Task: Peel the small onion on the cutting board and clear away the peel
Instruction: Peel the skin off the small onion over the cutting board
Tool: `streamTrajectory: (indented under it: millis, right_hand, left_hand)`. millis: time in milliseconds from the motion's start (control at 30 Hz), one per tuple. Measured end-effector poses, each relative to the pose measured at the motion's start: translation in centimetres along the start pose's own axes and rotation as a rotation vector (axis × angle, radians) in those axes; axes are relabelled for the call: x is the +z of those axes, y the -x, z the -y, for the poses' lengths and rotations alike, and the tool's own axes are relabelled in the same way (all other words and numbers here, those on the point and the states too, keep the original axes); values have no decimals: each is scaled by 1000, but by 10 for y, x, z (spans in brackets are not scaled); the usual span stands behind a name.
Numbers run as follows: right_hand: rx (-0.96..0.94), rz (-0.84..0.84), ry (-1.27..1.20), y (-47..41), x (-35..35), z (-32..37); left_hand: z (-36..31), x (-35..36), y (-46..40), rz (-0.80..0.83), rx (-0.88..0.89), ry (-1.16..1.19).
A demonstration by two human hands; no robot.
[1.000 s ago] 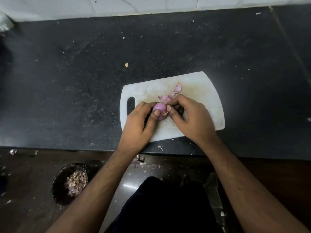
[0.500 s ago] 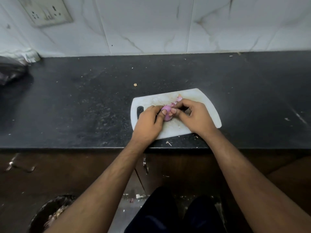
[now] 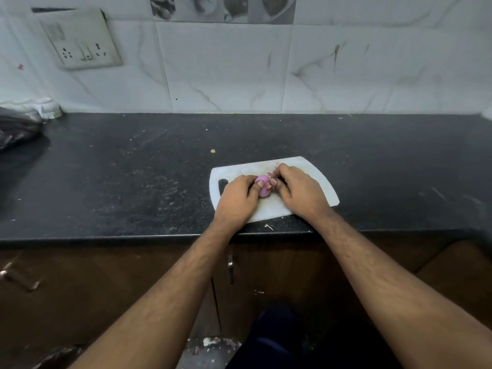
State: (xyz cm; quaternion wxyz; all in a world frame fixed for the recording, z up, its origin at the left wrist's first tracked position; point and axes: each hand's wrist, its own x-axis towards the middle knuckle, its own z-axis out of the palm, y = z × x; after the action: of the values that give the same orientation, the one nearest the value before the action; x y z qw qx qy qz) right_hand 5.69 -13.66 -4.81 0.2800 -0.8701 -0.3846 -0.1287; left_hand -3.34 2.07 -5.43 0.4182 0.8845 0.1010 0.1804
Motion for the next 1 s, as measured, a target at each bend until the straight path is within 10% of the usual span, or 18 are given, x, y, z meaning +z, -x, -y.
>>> streamTrajectory:
  millis: [1000]
  right_hand:
    - [18,41,-117,-2,-2,-3]
  left_hand:
    - [-2,4,0,1,29,-59]
